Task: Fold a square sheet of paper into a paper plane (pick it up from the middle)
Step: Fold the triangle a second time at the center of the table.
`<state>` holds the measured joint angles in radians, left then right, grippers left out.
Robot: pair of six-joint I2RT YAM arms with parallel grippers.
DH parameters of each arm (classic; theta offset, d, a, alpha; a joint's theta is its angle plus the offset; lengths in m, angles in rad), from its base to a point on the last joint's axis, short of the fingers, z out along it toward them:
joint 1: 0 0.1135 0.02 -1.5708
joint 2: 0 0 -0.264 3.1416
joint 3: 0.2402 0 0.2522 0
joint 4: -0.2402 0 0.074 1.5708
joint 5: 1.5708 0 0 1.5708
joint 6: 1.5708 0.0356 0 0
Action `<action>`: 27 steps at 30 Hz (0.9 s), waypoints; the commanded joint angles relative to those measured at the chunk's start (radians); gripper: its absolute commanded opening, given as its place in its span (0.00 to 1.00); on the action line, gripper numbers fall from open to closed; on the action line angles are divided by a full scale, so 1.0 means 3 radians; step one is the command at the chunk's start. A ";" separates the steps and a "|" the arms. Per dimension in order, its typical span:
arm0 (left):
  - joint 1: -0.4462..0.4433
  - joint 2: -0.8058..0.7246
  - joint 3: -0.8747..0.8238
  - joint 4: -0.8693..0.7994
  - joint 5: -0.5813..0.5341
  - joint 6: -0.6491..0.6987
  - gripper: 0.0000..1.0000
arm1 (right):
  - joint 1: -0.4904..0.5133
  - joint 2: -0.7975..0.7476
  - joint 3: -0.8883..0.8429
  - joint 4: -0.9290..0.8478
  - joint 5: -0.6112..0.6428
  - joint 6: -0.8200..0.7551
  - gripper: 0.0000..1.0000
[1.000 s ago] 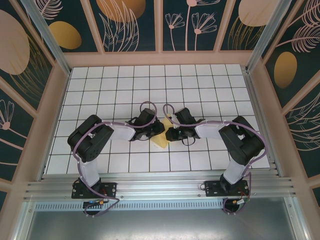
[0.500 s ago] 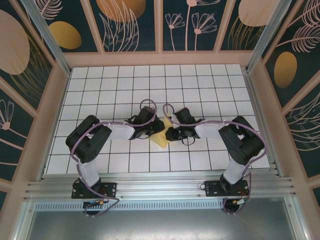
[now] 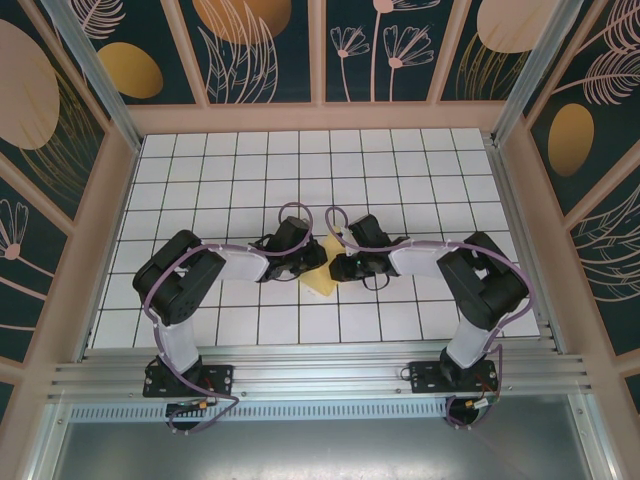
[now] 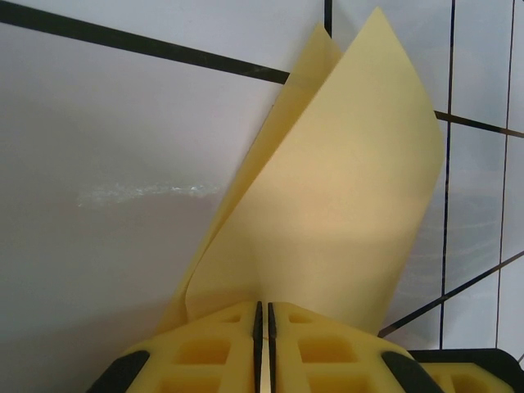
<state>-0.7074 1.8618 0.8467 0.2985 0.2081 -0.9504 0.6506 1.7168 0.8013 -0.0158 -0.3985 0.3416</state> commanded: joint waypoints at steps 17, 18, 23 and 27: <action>0.0015 0.0084 -0.0153 -0.0074 0.0007 0.0099 0.11 | 0.0227 -0.0691 -0.0060 0.0086 -0.0317 0.0555 0.13; 0.0019 0.0091 -0.0149 -0.0073 0.0012 0.0100 0.12 | 0.0251 -0.0624 -0.0037 0.0101 -0.0323 0.0576 0.12; 0.0016 0.0091 -0.0148 -0.0068 0.0022 0.0092 0.12 | 0.0265 -0.0308 0.0008 0.0186 -0.0379 0.0697 0.08; 0.0016 0.0089 -0.0144 -0.0066 0.0027 0.0096 0.11 | 0.0275 -0.0186 0.0020 0.0258 -0.0446 0.0755 0.07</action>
<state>-0.7013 1.8614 0.8246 0.3408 0.2272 -0.9348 0.7223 1.6375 0.7902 0.0204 -0.4843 0.5373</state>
